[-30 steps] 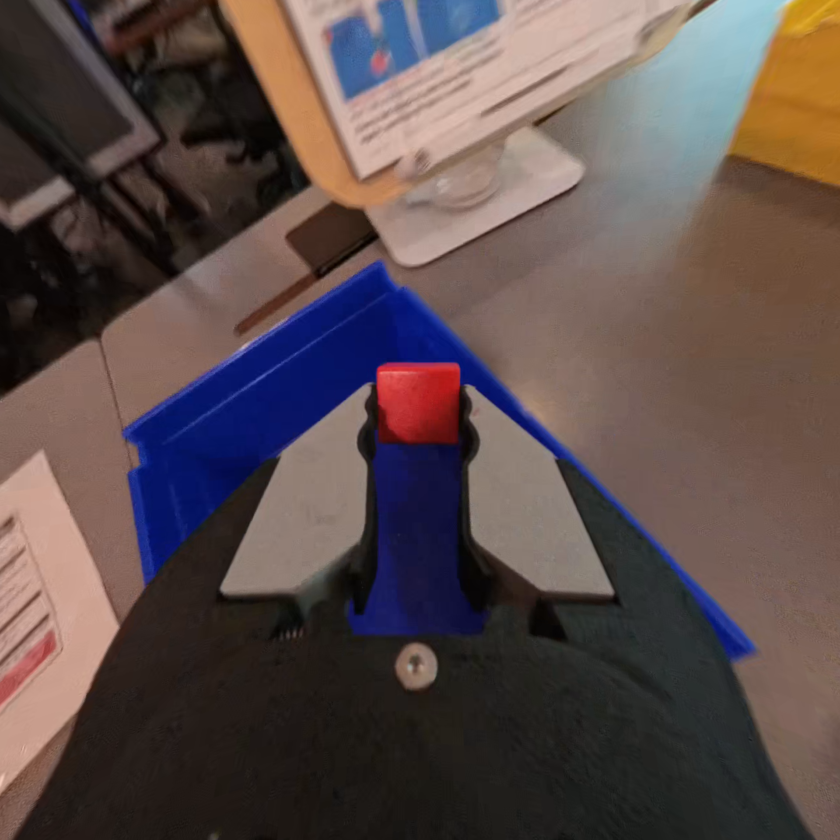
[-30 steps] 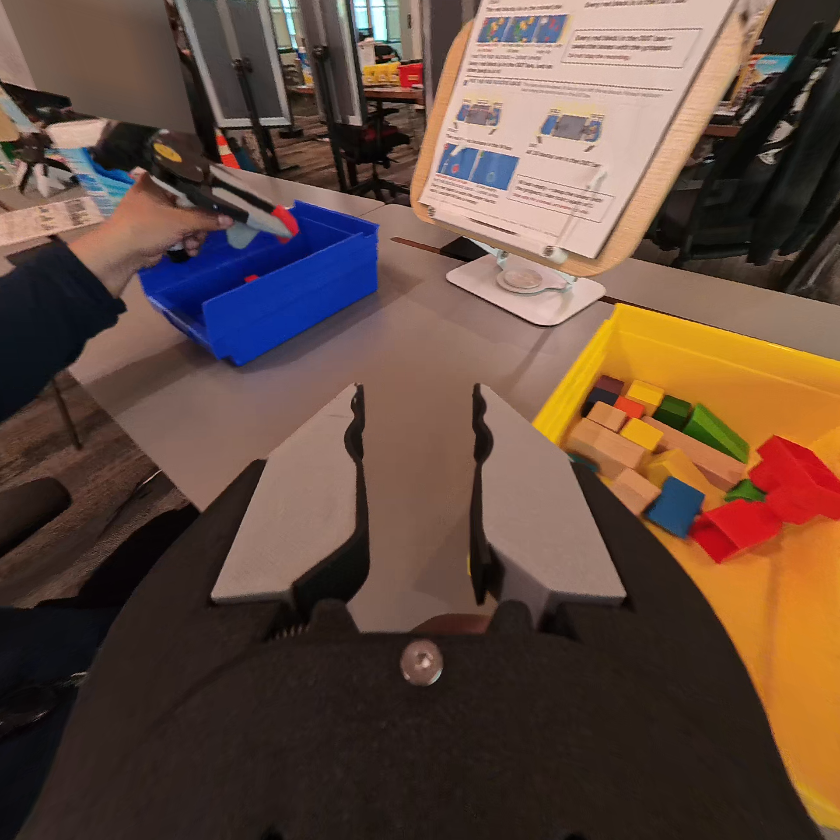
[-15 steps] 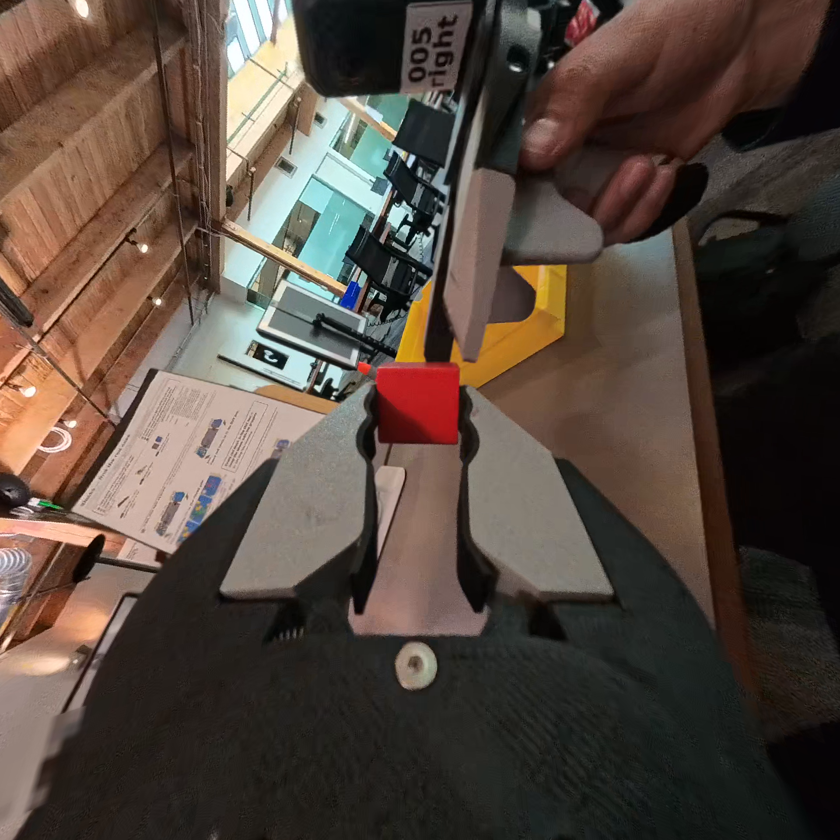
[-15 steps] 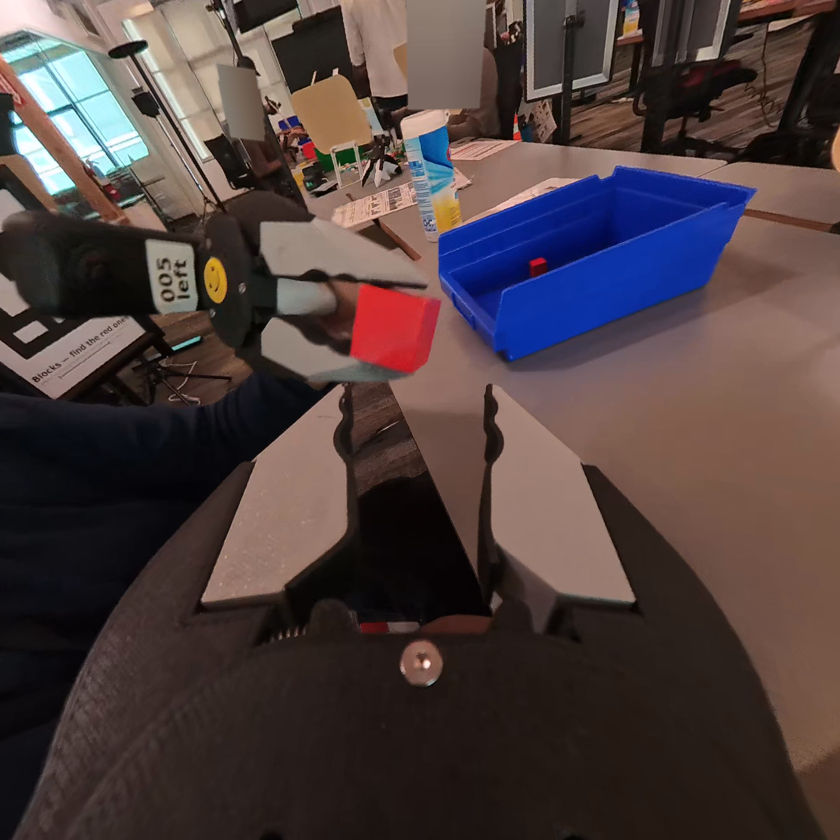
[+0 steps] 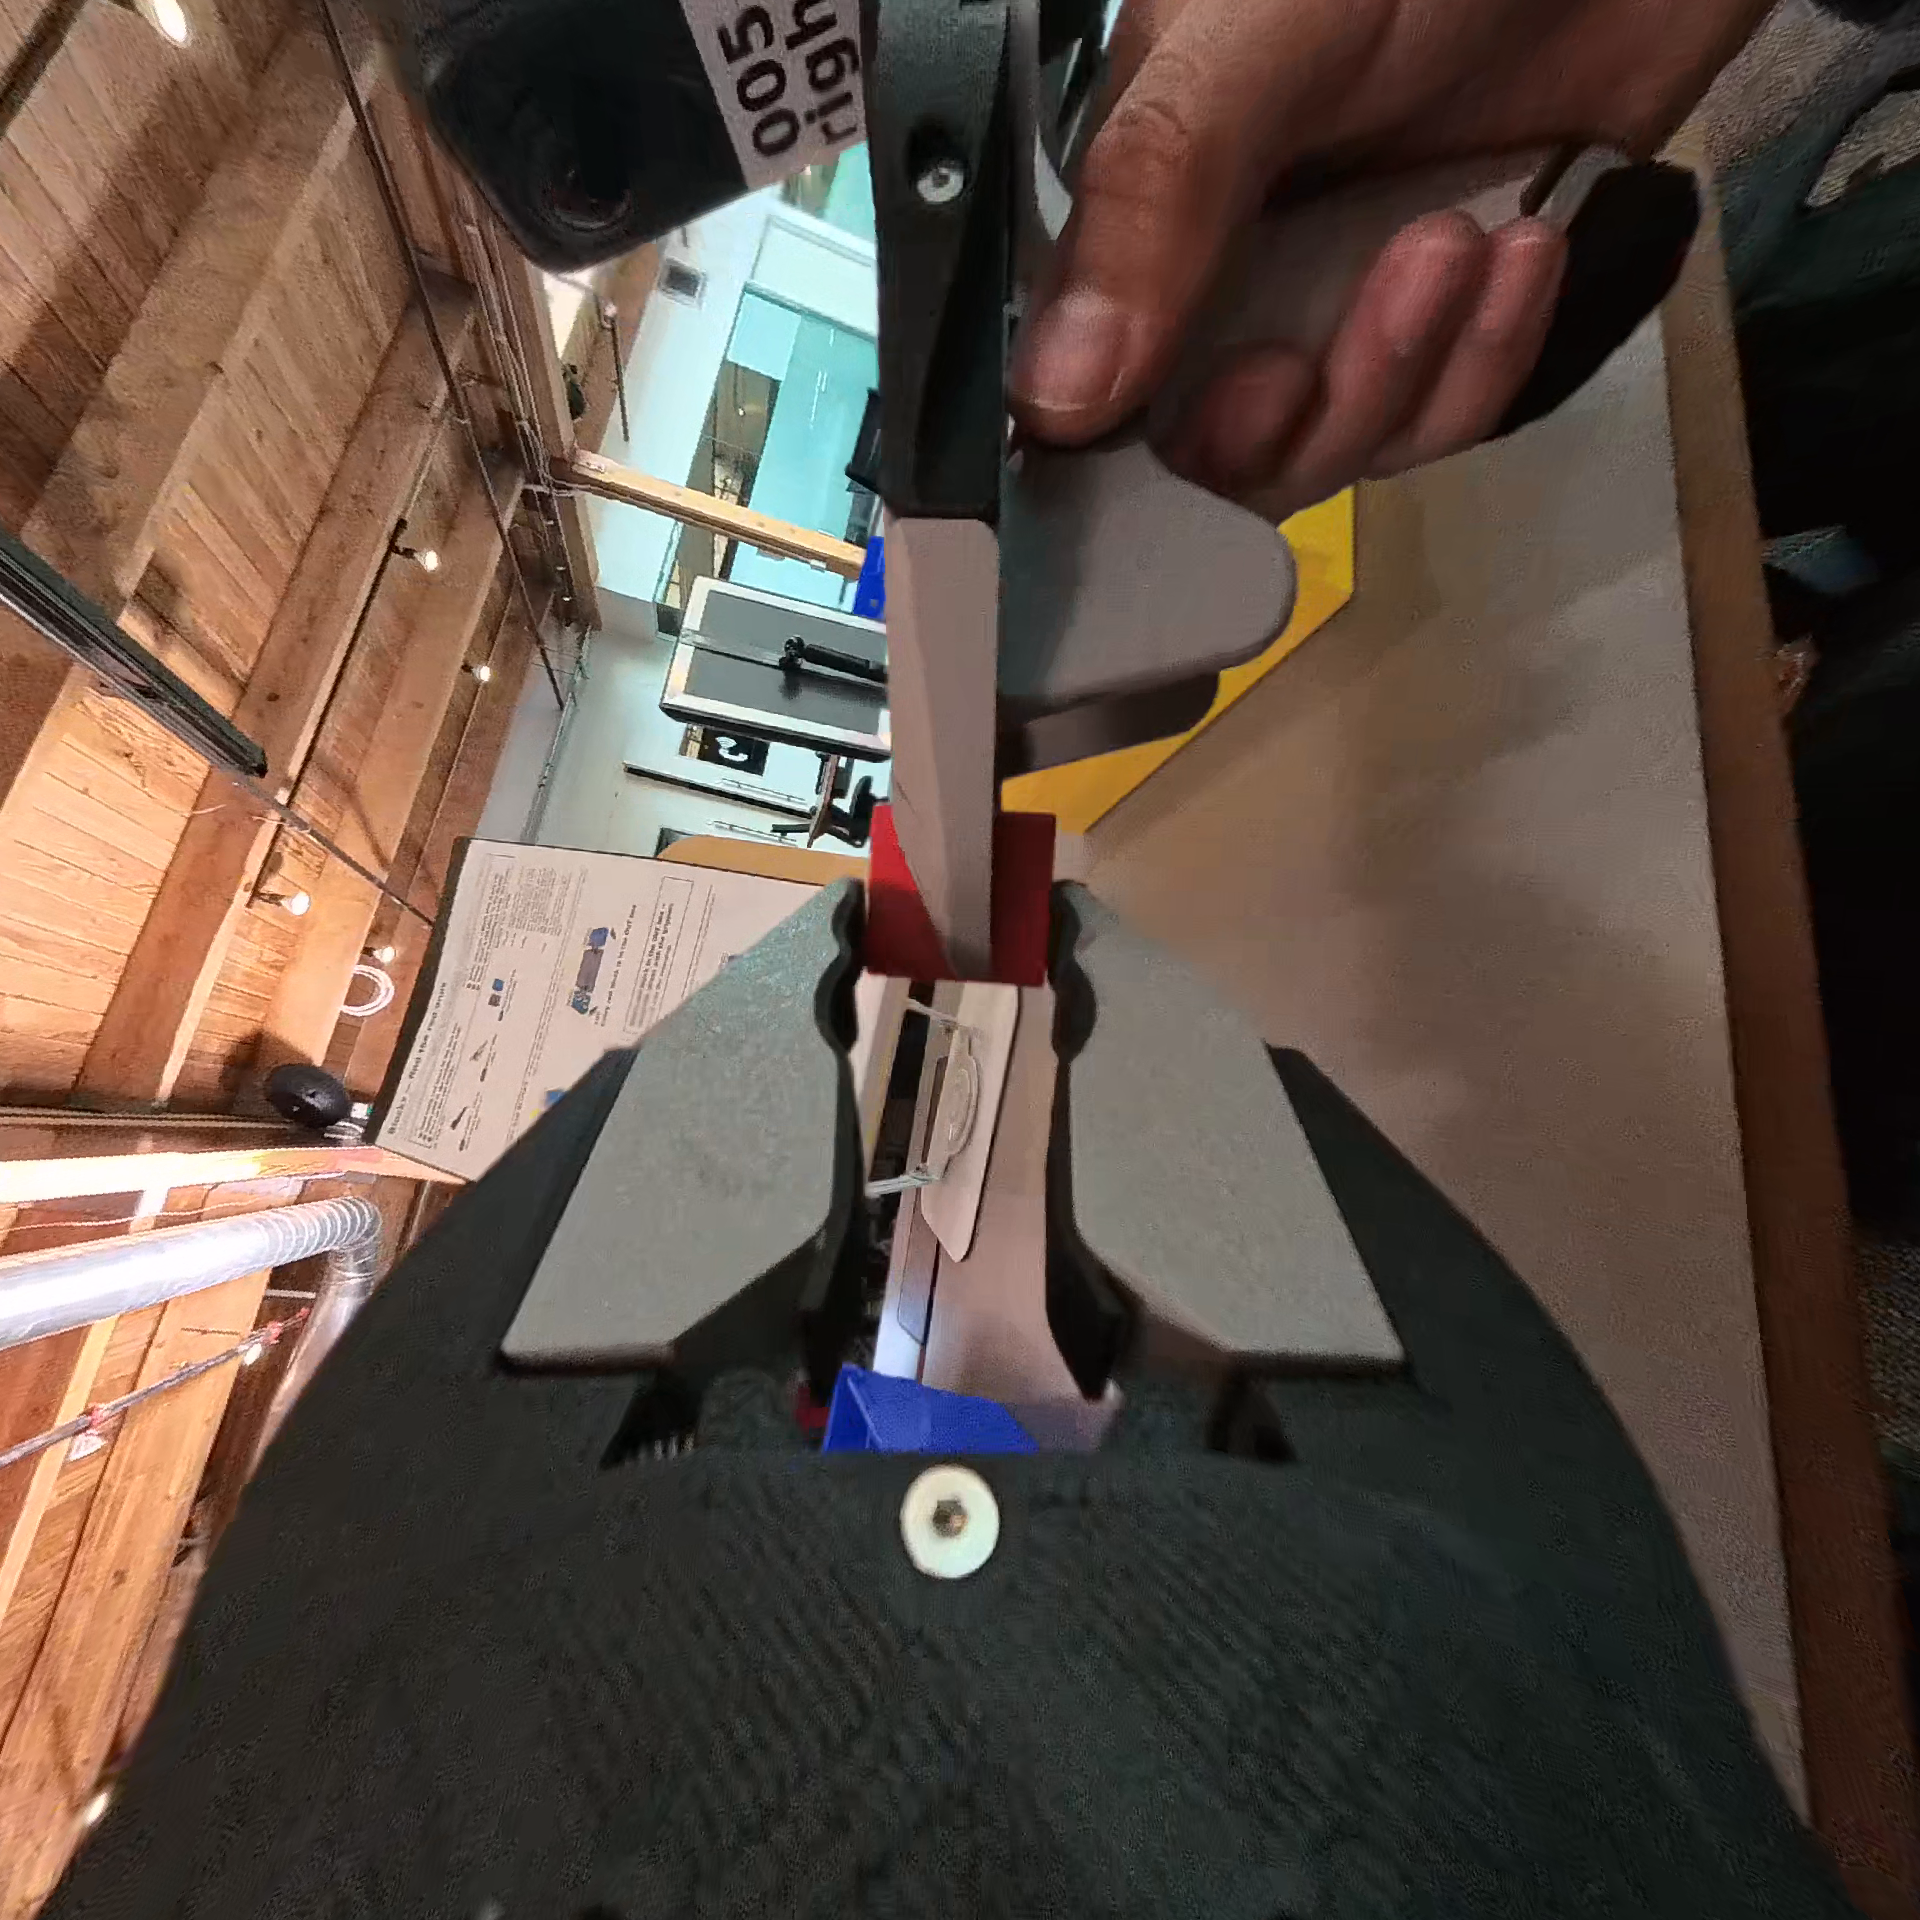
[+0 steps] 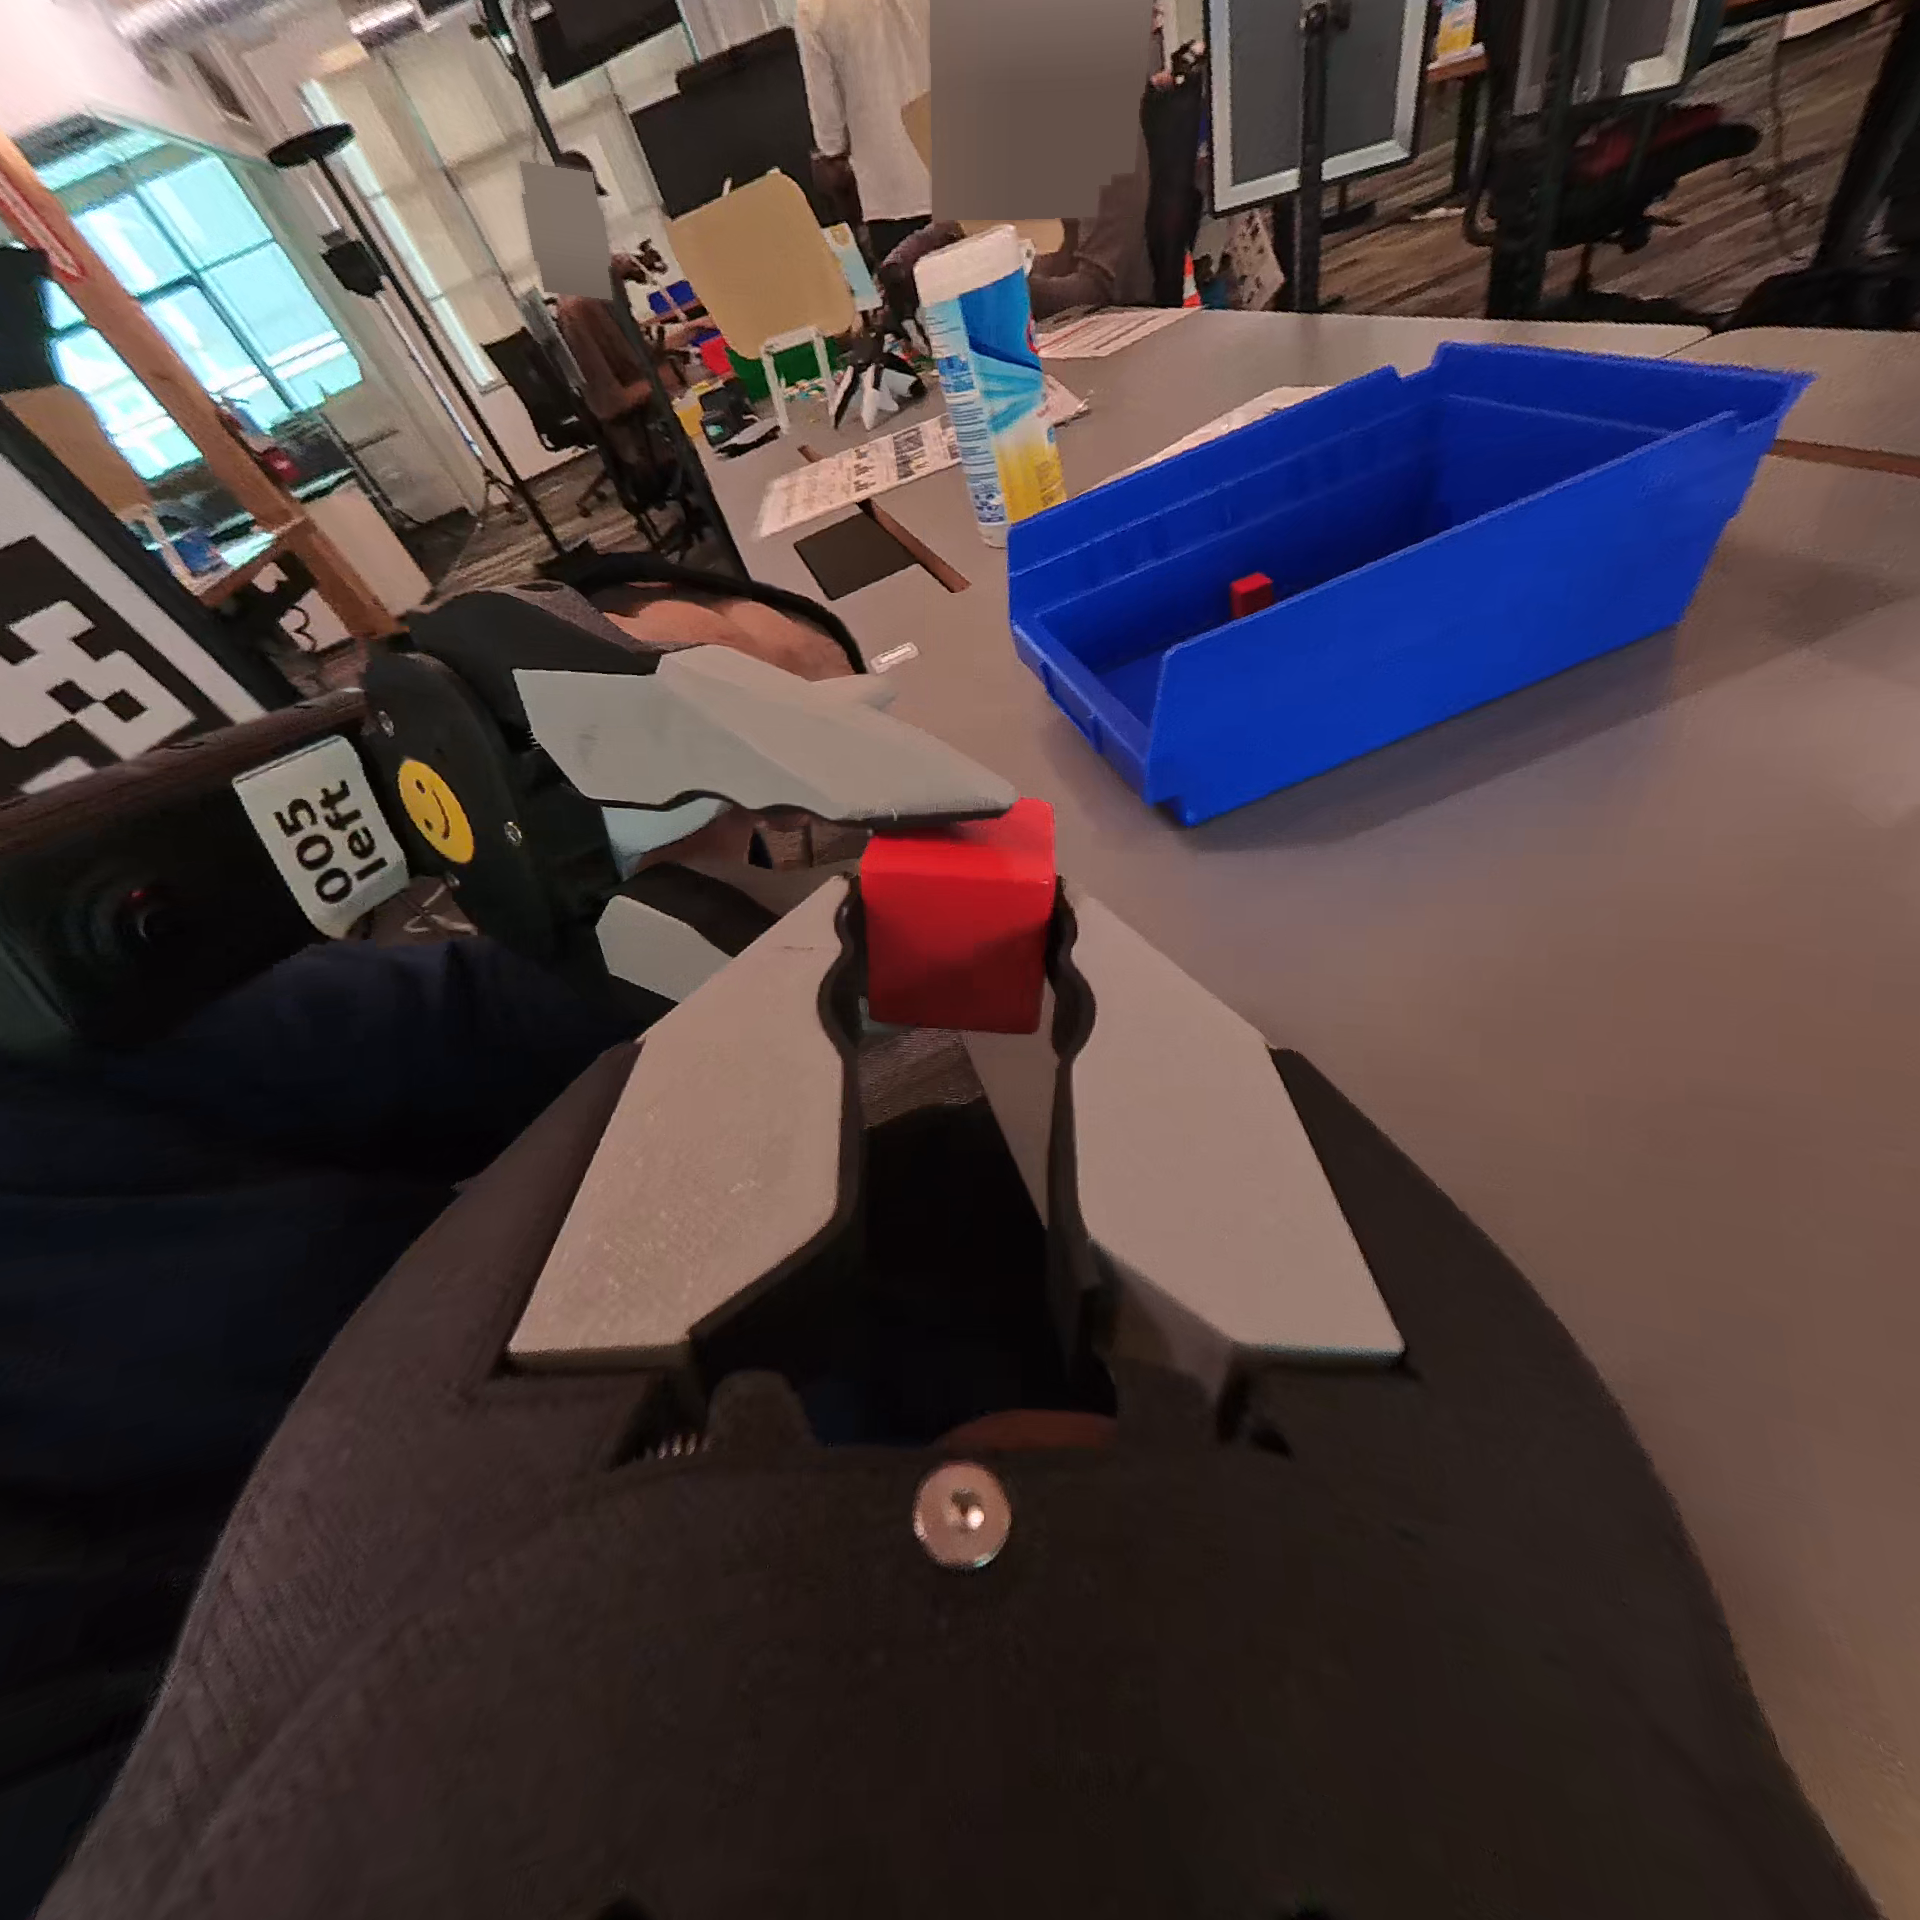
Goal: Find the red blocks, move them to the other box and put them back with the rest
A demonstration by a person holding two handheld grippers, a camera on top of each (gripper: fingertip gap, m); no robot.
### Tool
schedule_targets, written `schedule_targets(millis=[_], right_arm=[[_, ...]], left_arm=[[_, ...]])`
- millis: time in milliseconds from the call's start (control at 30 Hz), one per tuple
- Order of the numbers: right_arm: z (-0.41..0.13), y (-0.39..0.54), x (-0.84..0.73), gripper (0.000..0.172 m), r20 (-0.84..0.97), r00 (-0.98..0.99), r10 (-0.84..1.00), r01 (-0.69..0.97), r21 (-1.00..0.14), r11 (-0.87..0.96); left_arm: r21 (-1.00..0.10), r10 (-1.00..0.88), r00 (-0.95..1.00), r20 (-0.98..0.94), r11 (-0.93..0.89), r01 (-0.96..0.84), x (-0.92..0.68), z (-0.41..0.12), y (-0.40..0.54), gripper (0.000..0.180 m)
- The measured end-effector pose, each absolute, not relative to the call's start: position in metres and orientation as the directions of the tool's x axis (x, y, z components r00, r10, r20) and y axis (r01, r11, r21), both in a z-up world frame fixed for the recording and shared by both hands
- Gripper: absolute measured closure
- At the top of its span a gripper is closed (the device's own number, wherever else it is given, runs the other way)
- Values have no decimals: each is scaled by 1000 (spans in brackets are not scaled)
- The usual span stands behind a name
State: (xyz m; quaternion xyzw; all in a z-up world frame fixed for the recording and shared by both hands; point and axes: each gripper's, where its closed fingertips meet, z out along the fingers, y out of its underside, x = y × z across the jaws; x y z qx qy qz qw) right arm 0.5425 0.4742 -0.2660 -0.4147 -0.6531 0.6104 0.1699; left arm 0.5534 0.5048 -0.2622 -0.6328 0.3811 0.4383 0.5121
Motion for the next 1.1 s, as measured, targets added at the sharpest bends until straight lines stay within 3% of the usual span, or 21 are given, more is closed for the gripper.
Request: schedule_targets(millis=[100,167,200,433,500,567,633,733,833,967,1100], right_arm=[[-262,492,541,140,-238,-551,800,307,-949,-72],[-255,516,541,140,-200,-494,846,273,-960,-67],[-250,533,540,140,-181,-451,874,250,-966,-71],[-244,726,558,141,-87,123,989,131,-986,-103],[-266,774,565,140,-77,251,965,174,-977,-123],[-302,808,569,138,-26,328,944,295,-947,-128],[-334,830,575,120,-17,369,929,410,-895,-179],[-317,838,584,122,-100,379,920,306,-925,-226],[-280,832,598,124,-185,334,924,161,-955,-249],[-262,825,612,124,-203,316,927,125,-959,-253],[-251,813,613,125,-187,286,940,115,-967,-228]], left_arm=[[-321,-14,331,-944,-204,-925,548,-259,503,153],[-335,-20,346,-938,-209,-919,541,-257,496,179],[-357,-16,369,-929,-215,-909,537,-254,492,180],[-719,257,673,-693,-311,-622,462,-208,453,176],[-805,312,745,-590,-301,-511,440,-206,442,174],[-871,346,808,-476,-310,-381,421,-213,434,159],[-903,357,845,-398,-316,-292,409,-222,430,139],[-907,381,836,-394,-310,-286,397,-226,424,123],[-906,449,804,-389,-343,-247,376,-227,407,121],[-936,501,819,-280,-333,-115,343,-234,376,124],[-904,641,713,-283,-427,25,290,-254,315,124]])
